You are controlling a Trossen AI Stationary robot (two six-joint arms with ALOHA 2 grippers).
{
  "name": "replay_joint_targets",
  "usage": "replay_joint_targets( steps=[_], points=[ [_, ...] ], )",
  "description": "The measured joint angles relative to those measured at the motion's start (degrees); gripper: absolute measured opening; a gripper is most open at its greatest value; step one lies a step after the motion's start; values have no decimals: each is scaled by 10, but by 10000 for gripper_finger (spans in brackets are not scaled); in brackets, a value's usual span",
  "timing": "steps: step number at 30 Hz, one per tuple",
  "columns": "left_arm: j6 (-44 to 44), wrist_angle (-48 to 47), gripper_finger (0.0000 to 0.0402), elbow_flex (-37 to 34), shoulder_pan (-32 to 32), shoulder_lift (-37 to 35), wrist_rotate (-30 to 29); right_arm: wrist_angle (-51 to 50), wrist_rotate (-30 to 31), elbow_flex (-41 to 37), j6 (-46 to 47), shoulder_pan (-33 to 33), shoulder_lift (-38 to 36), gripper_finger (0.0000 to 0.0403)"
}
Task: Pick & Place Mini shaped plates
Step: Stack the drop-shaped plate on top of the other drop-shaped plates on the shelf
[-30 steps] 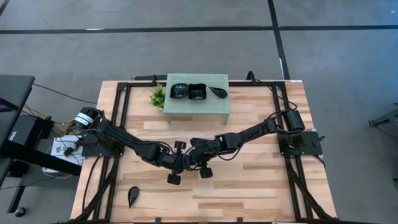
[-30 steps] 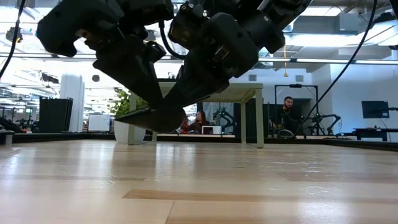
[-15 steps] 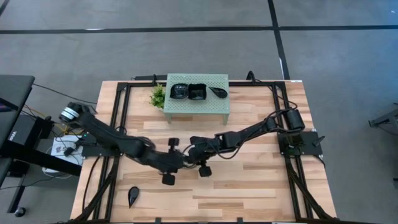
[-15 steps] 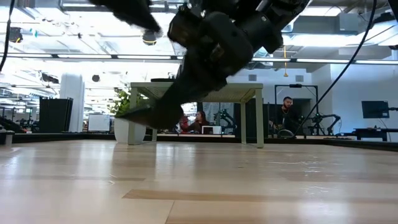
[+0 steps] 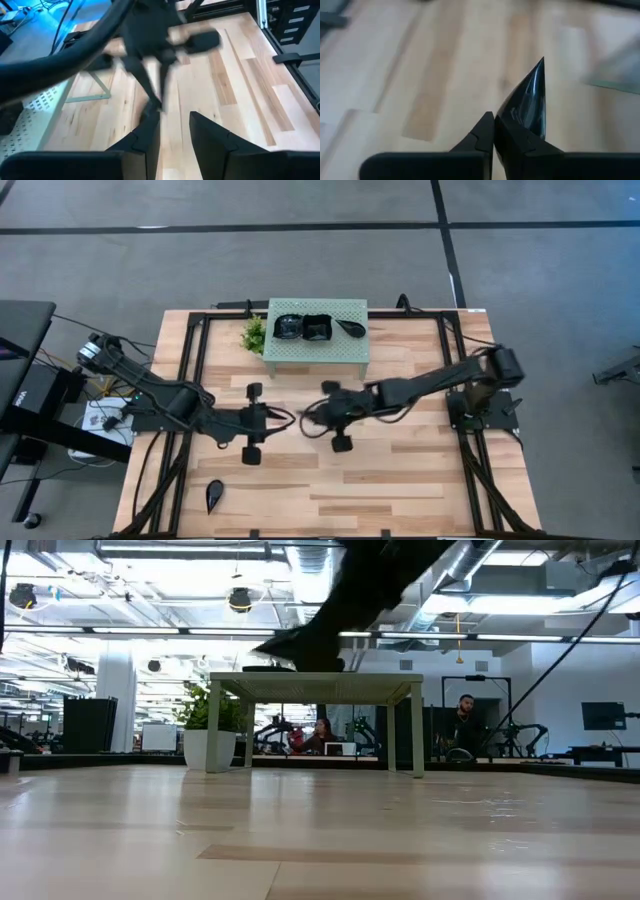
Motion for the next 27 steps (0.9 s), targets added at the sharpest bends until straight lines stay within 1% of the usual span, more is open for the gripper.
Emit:
replay_joint_targets(
  steps=[2,4,7,9,11,13,16,17,22,27],
  points=[
    [0,-1,106,0,0,0,0,-42,55,0,0,0,-41,12],
    [0,-3,106,0,0,1,1,-83,130,0,0,0,-84,17],
    [0,-8,106,-1,0,4,1,-120,241,0,0,-3,-143,23],
    [0,-7,106,-1,0,4,1,-131,289,0,-13,-11,-175,25],
    [0,-8,106,-1,0,4,1,-143,321,0,-28,-27,-200,25],
    [0,-8,106,-1,0,4,1,-151,327,0,-27,-53,-215,23],
    [0,-8,106,-2,0,4,2,-171,319,-3,-12,-105,-220,18],
    [0,-8,106,-2,0,4,2,-178,314,-6,-11,-123,-216,17],
    [0,-8,106,-2,0,4,2,-177,232,-25,-18,-205,-181,18],
    [0,-9,106,-2,0,4,2,-158,224,-28,-24,-247,-147,19]
  ],
)
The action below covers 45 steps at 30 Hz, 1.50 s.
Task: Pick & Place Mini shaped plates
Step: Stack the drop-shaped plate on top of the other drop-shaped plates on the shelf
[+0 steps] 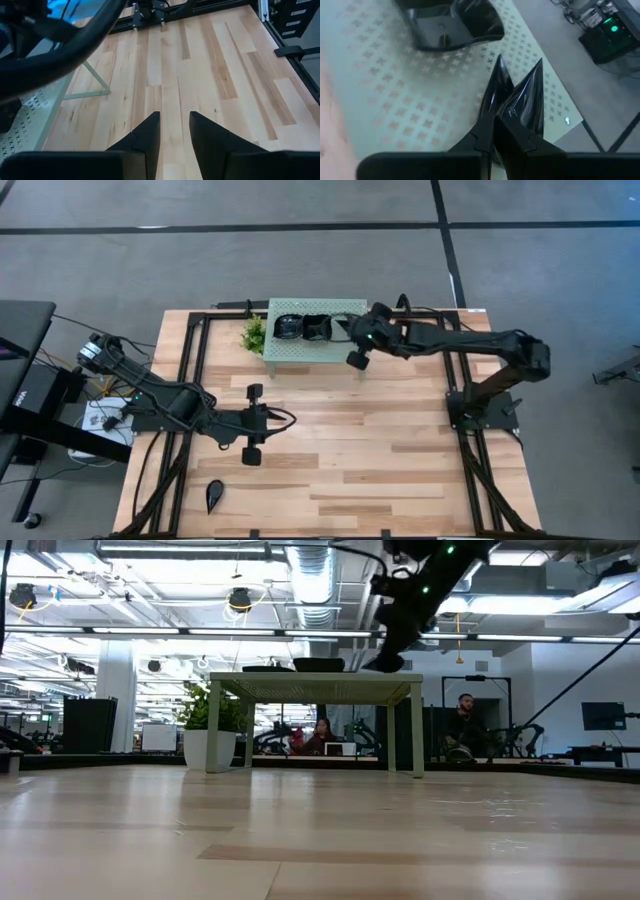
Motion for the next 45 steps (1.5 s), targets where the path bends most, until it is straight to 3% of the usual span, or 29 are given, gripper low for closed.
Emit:
replay_joint_targets(
  steps=[10,19,33,39,45],
  points=[
    [0,-2,106,0,0,0,0,15,-28,0,-5,-16,17,32],
    [-1,-2,106,0,0,0,0,14,-10,0,-6,-15,17,58],
    [-43,-2,106,0,-3,0,20,12,27,8,-8,45,17,88],
    [-120,6,106,-34,-29,1,105,-25,-21,53,35,134,16,84],
    [-376,4,106,-109,-93,28,140,-25,-64,65,31,272,16,82]
  ],
)
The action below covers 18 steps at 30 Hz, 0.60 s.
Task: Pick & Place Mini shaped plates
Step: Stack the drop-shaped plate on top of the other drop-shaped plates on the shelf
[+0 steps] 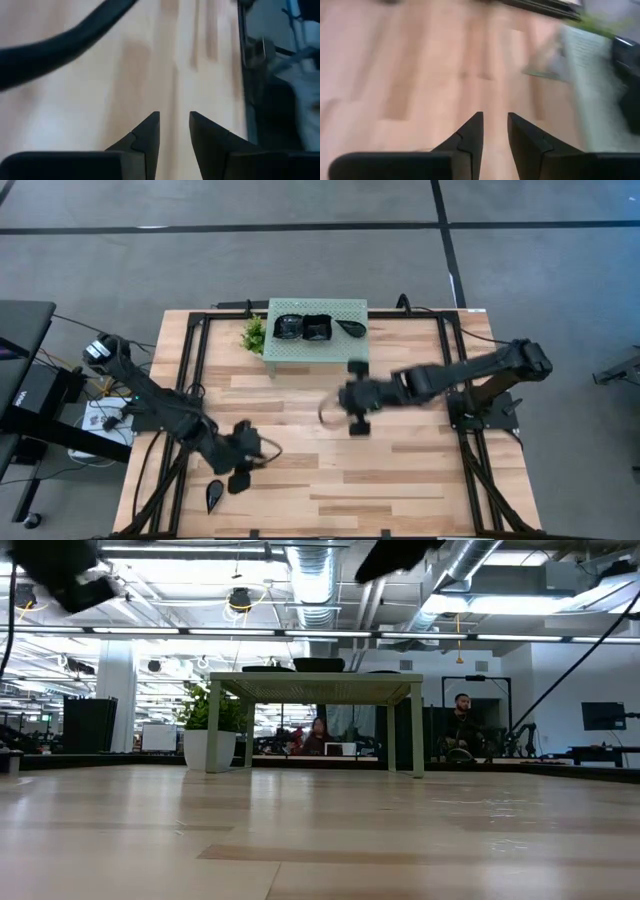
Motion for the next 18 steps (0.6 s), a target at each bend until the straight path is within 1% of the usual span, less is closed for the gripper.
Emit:
replay_joint_targets(
  steps=[4,6,8,12,14,16,18],
  points=[
    [-193,-3,108,-17,-45,32,84,13,-2,-16,0,66,0,82],
    [-289,-6,108,-22,-64,49,125,41,-3,-39,6,80,0,82],
    [-365,-19,108,-23,-79,70,165,94,-3,-66,13,82,0,82],
    [-481,-59,108,-23,-87,108,249,194,-3,-142,14,63,1,82],
    [-538,-66,108,-23,-87,124,286,233,-3,-170,31,50,1,82],
    [-570,-63,108,-23,-87,140,307,232,-5,-178,39,36,1,82],
    [-592,-64,108,-23,-87,154,310,224,-7,-178,48,21,1,81]
  ],
)
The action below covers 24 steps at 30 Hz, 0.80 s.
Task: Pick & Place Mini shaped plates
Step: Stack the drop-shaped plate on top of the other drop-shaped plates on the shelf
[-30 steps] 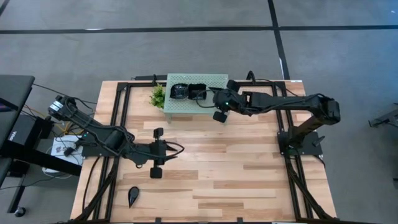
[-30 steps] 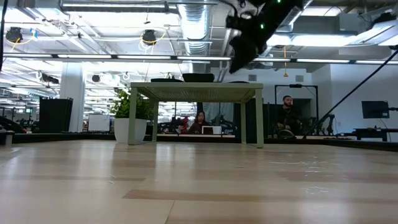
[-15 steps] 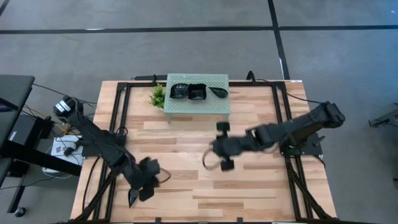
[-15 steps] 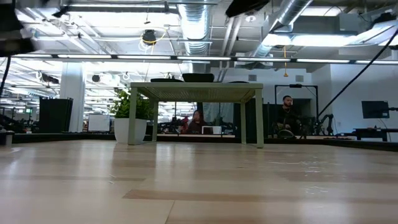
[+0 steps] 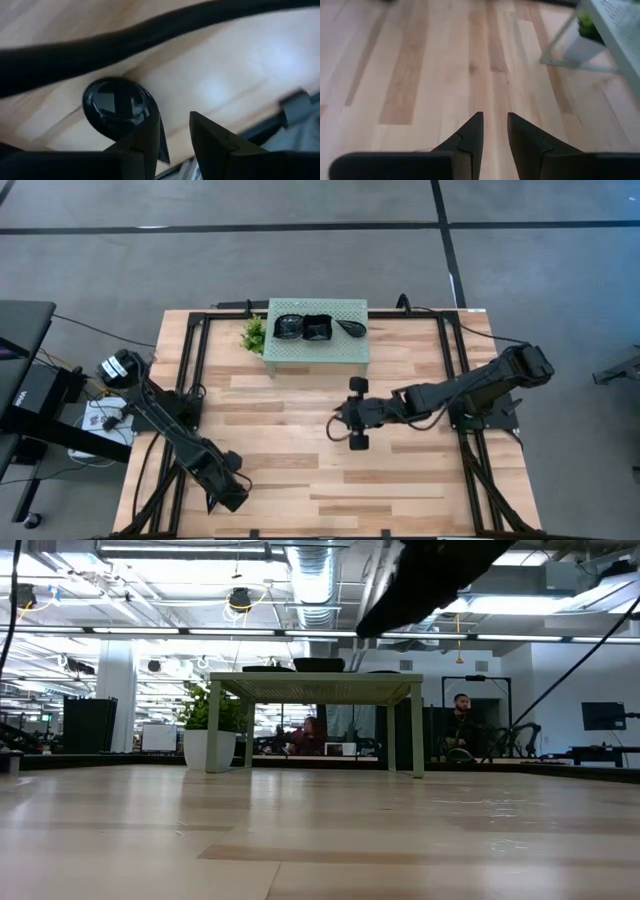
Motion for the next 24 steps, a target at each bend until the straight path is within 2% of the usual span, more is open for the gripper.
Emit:
replay_joint_targets(
  steps=[4,9,14,17,22,24],
  points=[
    [-28,1,108,0,0,27,-3,4,-17,0,9,-24,0,81],
    [-34,1,108,2,0,56,-4,16,-48,0,-22,-46,-1,81],
    [46,4,104,3,0,64,2,18,-57,0,-37,-63,-1,81],
    [80,3,83,3,0,61,-1,18,-57,0,-53,-71,-1,81],
    [148,2,14,7,2,44,-35,50,-62,0,-55,-78,0,81],
    [191,7,8,19,8,39,-62,62,-83,0,-55,-79,-1,81]
  ],
)
